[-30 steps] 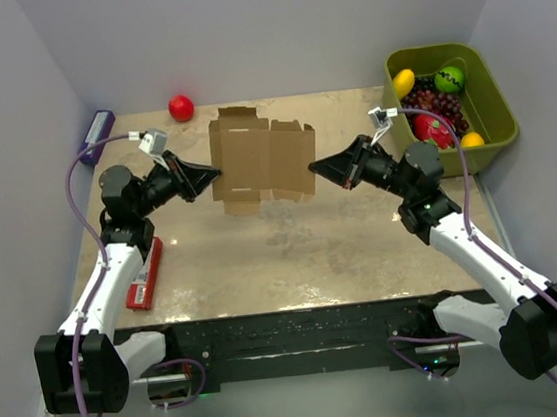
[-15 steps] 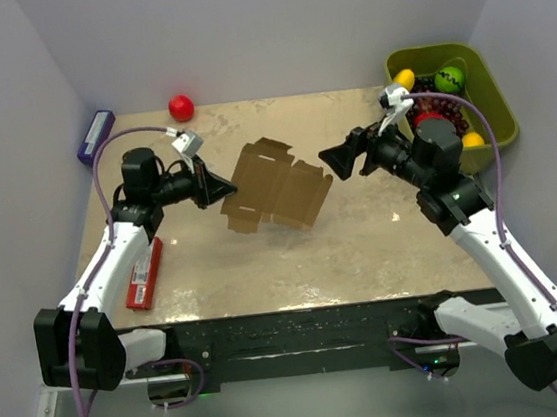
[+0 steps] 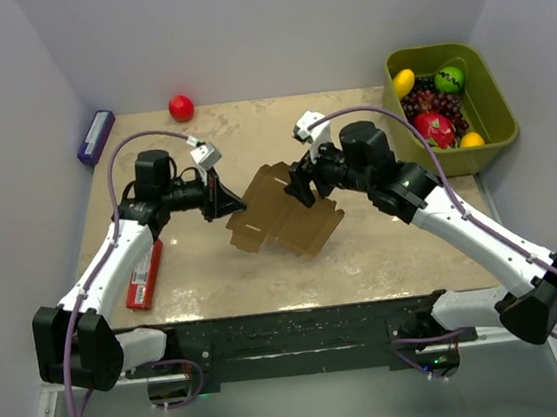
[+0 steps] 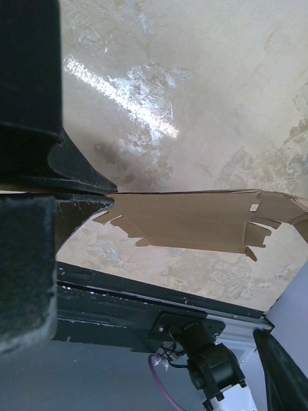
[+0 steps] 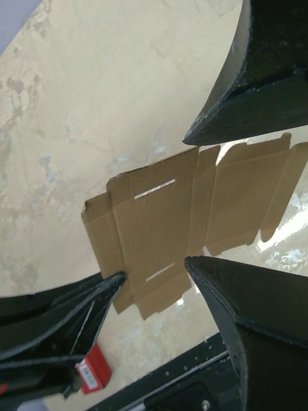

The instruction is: Fold the paper box

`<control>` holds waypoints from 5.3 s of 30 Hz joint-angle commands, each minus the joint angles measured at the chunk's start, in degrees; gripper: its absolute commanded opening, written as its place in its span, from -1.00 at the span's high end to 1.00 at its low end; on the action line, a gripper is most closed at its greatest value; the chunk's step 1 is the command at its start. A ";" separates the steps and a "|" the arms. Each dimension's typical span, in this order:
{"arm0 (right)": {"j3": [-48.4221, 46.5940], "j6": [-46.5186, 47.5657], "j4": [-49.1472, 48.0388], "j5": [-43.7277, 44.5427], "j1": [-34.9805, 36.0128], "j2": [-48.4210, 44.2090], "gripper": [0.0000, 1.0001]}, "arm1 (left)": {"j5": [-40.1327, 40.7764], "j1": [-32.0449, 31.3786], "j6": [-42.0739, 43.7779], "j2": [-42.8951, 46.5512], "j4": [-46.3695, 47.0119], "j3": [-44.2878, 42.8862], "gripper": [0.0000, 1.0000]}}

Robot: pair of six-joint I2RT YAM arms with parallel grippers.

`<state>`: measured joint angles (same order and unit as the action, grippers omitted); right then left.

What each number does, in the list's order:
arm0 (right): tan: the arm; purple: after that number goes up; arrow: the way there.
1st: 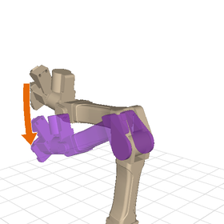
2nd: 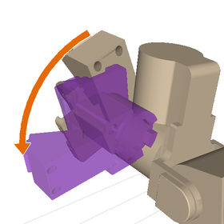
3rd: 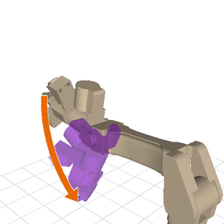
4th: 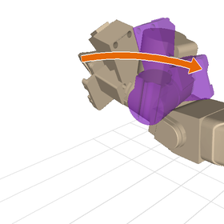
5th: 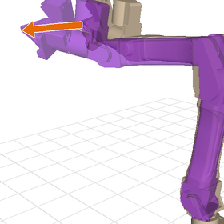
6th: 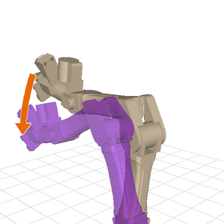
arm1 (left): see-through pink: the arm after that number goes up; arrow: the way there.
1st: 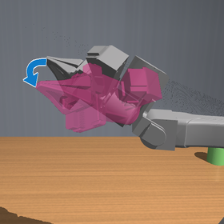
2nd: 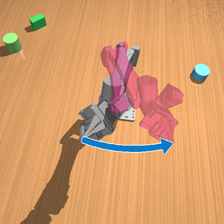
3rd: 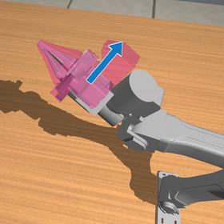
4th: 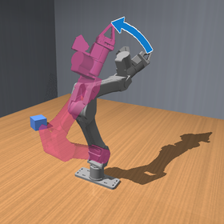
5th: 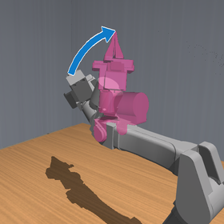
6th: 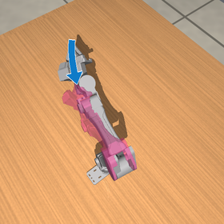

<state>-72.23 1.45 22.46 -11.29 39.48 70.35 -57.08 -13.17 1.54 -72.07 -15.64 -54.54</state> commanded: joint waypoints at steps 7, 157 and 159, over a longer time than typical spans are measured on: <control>-4.85 5.31 2.15 12.07 2.79 4.09 -0.37 | -3.21 -1.42 3.29 0.27 -2.29 -2.85 1.00; 31.18 -87.32 -47.51 9.53 -3.45 10.16 0.19 | 44.60 -17.86 -8.48 10.37 10.98 13.59 1.00; 31.44 -87.15 -47.42 9.53 -3.54 9.90 0.29 | 44.25 -17.86 -8.66 10.46 11.07 13.67 1.00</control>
<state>-41.69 -86.13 -23.73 -2.50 36.01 81.67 -11.75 -30.89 -7.70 -62.59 -6.59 -41.32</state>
